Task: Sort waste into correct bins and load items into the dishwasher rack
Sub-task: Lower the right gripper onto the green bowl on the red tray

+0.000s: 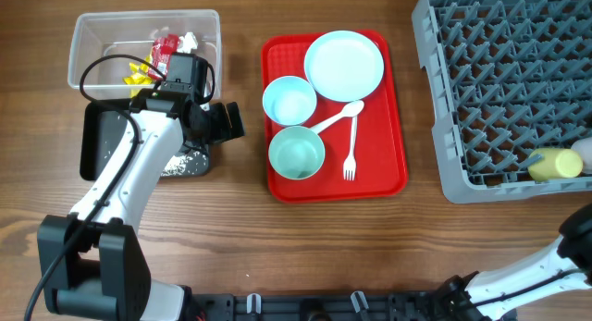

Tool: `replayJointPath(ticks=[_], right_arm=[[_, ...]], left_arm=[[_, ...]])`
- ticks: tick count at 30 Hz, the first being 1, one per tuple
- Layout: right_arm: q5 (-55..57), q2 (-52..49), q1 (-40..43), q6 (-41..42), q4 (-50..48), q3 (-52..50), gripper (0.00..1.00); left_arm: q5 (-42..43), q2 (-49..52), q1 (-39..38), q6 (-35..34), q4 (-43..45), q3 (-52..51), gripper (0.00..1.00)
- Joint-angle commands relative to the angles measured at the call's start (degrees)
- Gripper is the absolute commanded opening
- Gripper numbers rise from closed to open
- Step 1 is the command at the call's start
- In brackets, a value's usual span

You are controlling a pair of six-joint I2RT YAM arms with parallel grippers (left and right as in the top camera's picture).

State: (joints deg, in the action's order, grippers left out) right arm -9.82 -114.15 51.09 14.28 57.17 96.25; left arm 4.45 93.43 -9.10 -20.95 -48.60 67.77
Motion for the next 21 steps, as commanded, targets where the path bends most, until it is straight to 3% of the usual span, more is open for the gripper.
replayJointPath(ticks=[1, 5, 7, 12, 16, 21], right_arm=[[0.8, 6.5, 0.0, 2.2, 0.1, 1.6, 1.0], [-6.6, 15.8, -0.6, 3.5, 0.9, 2.5, 1.0], [-11.7, 20.5, -3.9, -0.1, 3.1, 2.5, 1.0], [-10.8, 25.7, -24.6, -5.3, 9.1, 2.5, 1.0], [-1.8, 23.5, -46.1, -1.2, 7.9, 1.0, 1.0], [1.7, 14.8, -62.3, 2.6, 5.4, 0.7, 0.95]], left_arm=[[0.7, 0.1, -0.2, -0.7, 0.2, -0.3, 1.0], [0.7, 0.1, -0.2, -0.7, 0.2, -0.3, 1.0], [0.7, 0.1, -0.2, -0.7, 0.2, -0.3, 1.0], [0.7, 0.1, -0.2, -0.7, 0.2, -0.3, 1.0], [0.7, 0.1, -0.2, -0.7, 0.2, -0.3, 1.0], [0.7, 0.1, -0.2, -0.7, 0.2, -0.3, 1.0]])
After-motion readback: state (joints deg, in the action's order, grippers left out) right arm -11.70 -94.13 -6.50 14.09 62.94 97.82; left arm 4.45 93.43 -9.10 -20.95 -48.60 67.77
